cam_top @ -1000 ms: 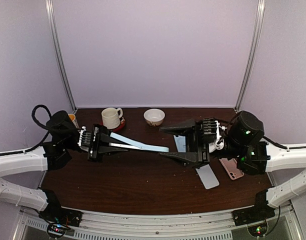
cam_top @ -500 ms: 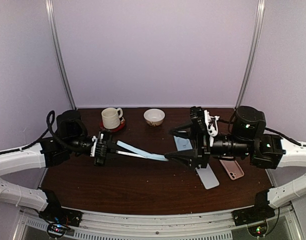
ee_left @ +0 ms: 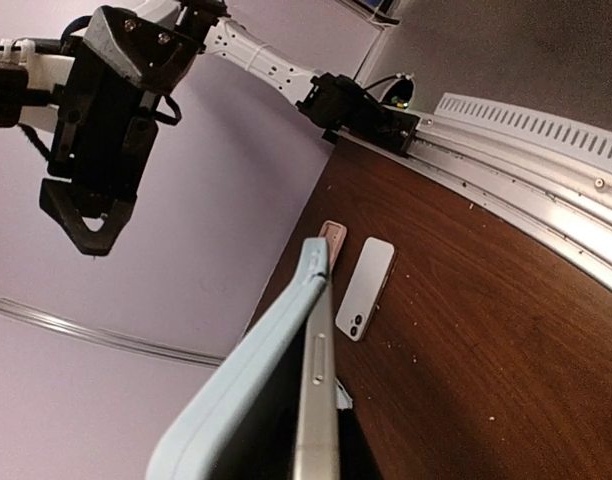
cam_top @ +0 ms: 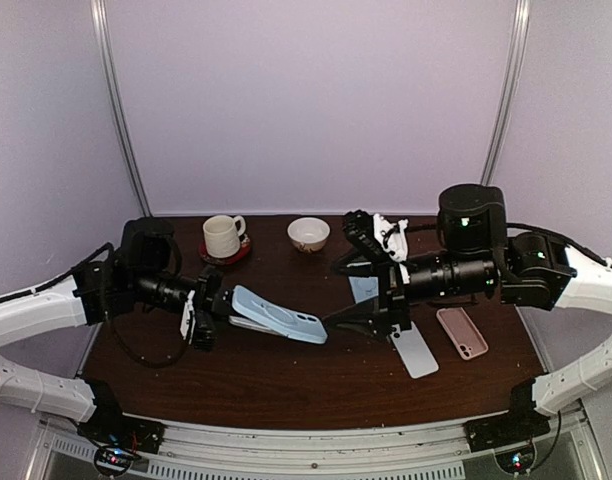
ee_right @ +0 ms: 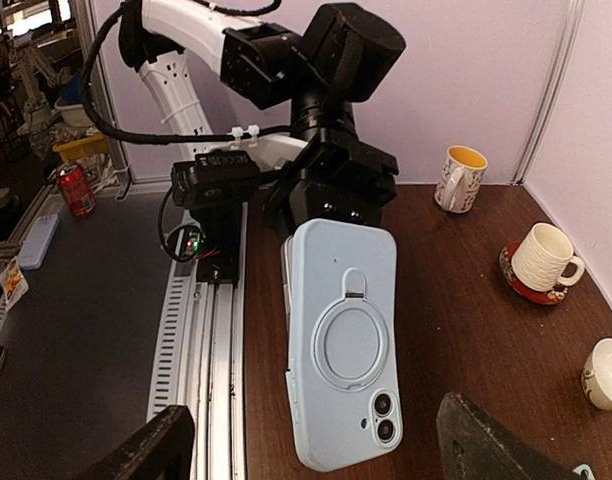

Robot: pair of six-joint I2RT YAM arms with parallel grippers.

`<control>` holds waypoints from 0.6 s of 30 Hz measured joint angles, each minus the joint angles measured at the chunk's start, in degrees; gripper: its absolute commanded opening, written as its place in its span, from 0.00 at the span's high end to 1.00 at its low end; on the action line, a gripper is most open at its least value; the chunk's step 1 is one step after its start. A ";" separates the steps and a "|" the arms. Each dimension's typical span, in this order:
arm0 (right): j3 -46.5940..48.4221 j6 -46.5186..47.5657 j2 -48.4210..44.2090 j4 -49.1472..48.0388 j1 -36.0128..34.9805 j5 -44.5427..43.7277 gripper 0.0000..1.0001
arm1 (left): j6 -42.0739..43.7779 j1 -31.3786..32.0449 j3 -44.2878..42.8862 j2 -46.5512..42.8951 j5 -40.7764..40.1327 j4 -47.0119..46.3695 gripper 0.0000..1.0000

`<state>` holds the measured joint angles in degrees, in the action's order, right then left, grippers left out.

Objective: Take the phone out of the phone case
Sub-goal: Remove the phone case from the phone.

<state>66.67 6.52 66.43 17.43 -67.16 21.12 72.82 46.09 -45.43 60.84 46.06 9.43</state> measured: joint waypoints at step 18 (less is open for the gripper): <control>13.51 5.55 18.01 18.12 0.00 5.35 0.00 | 24.68 3.56 -0.07 -0.22 -5.05 8.66 1.00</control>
<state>80.18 12.08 84.44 35.55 -67.16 26.48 97.49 49.65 -45.50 60.62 41.01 18.09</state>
